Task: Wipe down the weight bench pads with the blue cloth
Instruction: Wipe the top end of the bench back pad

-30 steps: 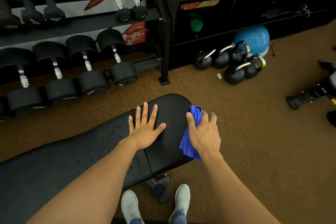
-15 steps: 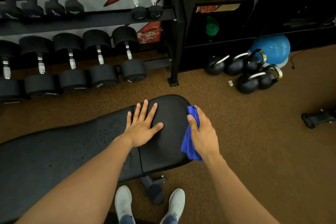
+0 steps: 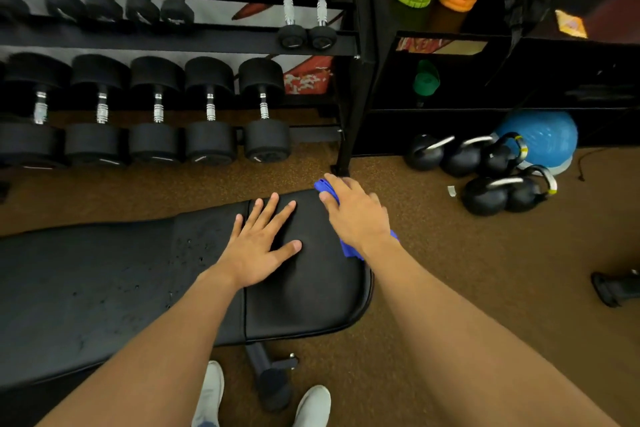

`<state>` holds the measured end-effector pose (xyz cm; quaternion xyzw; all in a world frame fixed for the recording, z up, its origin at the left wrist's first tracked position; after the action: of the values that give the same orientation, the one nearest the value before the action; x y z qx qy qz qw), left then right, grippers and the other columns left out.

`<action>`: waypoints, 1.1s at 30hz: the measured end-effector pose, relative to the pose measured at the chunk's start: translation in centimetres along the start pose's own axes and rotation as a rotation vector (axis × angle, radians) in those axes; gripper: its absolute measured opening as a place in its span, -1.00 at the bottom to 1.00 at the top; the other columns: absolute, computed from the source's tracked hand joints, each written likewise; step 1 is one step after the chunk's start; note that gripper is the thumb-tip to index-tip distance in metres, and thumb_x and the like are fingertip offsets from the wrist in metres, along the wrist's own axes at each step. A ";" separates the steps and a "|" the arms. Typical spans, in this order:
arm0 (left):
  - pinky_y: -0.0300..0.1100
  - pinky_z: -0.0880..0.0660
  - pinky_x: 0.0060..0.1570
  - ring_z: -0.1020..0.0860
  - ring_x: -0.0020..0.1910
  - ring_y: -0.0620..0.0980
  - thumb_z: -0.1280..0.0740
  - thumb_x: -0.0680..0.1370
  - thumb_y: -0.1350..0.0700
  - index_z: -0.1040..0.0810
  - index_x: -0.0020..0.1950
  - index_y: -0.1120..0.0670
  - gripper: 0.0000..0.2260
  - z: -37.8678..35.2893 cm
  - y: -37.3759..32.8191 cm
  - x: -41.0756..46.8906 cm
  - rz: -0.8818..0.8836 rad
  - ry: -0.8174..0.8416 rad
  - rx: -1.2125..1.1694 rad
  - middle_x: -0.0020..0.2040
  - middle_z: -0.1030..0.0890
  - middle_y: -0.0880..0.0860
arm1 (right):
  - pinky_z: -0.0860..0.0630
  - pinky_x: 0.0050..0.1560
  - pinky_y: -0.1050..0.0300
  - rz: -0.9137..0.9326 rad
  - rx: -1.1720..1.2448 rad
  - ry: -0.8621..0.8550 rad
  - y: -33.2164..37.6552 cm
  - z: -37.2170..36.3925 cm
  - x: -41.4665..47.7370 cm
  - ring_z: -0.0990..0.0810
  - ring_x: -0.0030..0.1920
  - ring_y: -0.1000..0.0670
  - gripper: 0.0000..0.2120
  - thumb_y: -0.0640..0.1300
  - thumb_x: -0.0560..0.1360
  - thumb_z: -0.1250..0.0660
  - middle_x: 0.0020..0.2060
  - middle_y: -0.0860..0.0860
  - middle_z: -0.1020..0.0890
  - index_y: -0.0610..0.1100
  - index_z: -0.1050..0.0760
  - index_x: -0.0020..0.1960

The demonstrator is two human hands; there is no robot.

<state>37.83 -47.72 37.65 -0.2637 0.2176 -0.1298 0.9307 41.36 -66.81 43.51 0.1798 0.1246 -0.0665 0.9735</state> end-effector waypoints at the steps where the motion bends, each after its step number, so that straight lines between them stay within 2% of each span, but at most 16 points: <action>1: 0.10 0.33 0.54 0.34 0.58 -0.11 -0.13 0.60 -0.35 0.18 0.60 -0.36 -0.33 0.0 0.0 0.0 0.002 0.002 0.003 0.61 0.31 -0.21 | -0.39 0.32 -0.29 0.013 0.027 0.020 0.2 -0.2 0.7 -0.39 0.37 -0.27 -0.49 0.34 0.62 0.06 0.51 0.12 -0.31 0.28 -0.14 0.54; 4: 0.10 0.32 0.53 0.32 0.59 -0.11 -0.13 0.60 -0.35 0.17 0.59 -0.37 -0.33 0.2 -0.1 -0.1 -0.005 -0.005 -0.004 0.62 0.29 -0.20 | -0.39 0.34 -0.25 -0.017 0.167 -0.021 -0.9 -0.1 -0.5 -0.43 0.37 -0.21 -0.44 0.44 0.57 0.15 0.48 0.18 -0.34 0.31 -0.21 0.50; 8: 0.09 0.33 0.53 0.33 0.59 -0.11 -0.13 0.60 -0.36 0.18 0.58 -0.38 -0.34 0.3 -0.2 0.0 -0.006 -0.011 -0.008 0.62 0.29 -0.20 | -0.43 0.34 -0.12 -0.075 0.308 -0.121 -3.9 -0.5 -7.5 -0.42 0.40 -0.07 -0.52 0.36 0.62 0.06 0.54 0.17 -0.25 0.34 -0.15 0.52; 12: 0.10 0.34 0.55 0.37 0.58 -0.11 -0.12 0.61 -0.36 0.20 0.58 -0.39 -0.34 0.0 -0.2 0.0 -0.002 -0.015 -0.009 0.62 0.32 -0.22 | -0.47 0.28 -0.07 -0.137 0.212 -0.148 -4.6 -1.5 -11.6 -0.43 0.38 -0.08 -0.52 0.31 0.63 0.06 0.57 0.15 -0.19 0.34 -0.10 0.54; 16: 0.10 0.34 0.53 0.38 0.56 -0.13 -0.12 0.60 -0.36 0.20 0.58 -0.38 -0.34 0.0 0.0 0.1 -0.008 -0.010 0.001 0.61 0.32 -0.22 | -0.48 0.25 -0.15 -0.122 0.104 -0.190 -3.0 -0.3 -7.0 -0.45 0.33 -0.17 -0.55 0.23 0.66 0.01 0.56 0.11 -0.24 0.30 -0.14 0.55; 19: 0.10 0.33 0.53 0.37 0.57 -0.13 -0.12 0.59 -0.38 0.20 0.58 -0.40 -0.33 0.0 0.1 0.1 -0.010 -0.011 0.007 0.61 0.31 -0.23 | -0.47 0.25 -0.26 -0.047 0.029 -0.101 -1.0 0.0 -1.5 -0.43 0.33 -0.22 -0.56 0.24 0.66 0.02 0.52 0.14 -0.29 0.30 -0.17 0.53; 23: 0.11 0.30 0.55 0.34 0.59 -0.11 -0.11 0.58 -0.40 0.20 0.59 -0.38 -0.32 0.2 0.0 0.0 -0.018 0.005 0.016 0.61 0.31 -0.22 | -0.48 0.25 -0.23 -0.018 0.040 -0.044 -0.1 -0.2 0.8 -0.45 0.33 -0.22 -0.56 0.28 0.65 0.02 0.48 0.14 -0.35 0.29 -0.21 0.51; 26: 0.13 0.26 0.57 0.31 0.60 -0.07 -0.07 0.58 -0.42 0.22 0.59 -0.36 -0.32 0.6 -0.1 0.0 -0.027 0.006 0.050 0.61 0.32 -0.20 | -0.49 0.26 -0.17 -0.085 0.140 -0.120 -1.7 -0.4 -2.3 -0.44 0.37 -0.17 -0.55 0.31 0.64 0.01 0.52 0.16 -0.28 0.33 -0.15 0.52; 30: 0.14 0.20 0.59 0.28 0.62 -0.04 -0.08 0.58 -0.41 0.21 0.60 -0.35 -0.31 0.9 -0.5 -0.3 -0.035 0.014 0.054 0.63 0.29 -0.18 | -0.41 0.35 -0.15 -0.247 0.365 -0.215 -3.9 -1.5 -9.9 -0.38 0.43 -0.06 -0.55 0.32 0.64 0.01 0.55 0.18 -0.22 0.38 -0.10 0.52; 33: 0.15 0.19 0.58 0.27 0.62 -0.04 -0.09 0.59 -0.40 0.20 0.60 -0.34 -0.32 1.0 -0.7 -0.4 -0.039 0.011 0.042 0.63 0.28 -0.17 | -0.44 0.30 -0.09 -0.360 0.427 -0.337 -3.7 -3.2 -15.8 -0.38 0.44 -0.03 -0.54 0.30 0.63 -0.02 0.56 0.16 -0.21 0.37 -0.13 0.52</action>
<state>37.86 -47.69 38.94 -0.2475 0.2150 -0.1541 0.9321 24.88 -67.73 43.56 0.3414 -0.0254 -0.2913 0.8933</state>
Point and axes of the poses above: each hand's wrist, its own x-axis towards the middle knuckle, its own z-axis out of the back of the hand, y = z × x, the point moved 8 cm from there along x, towards the middle knuckle
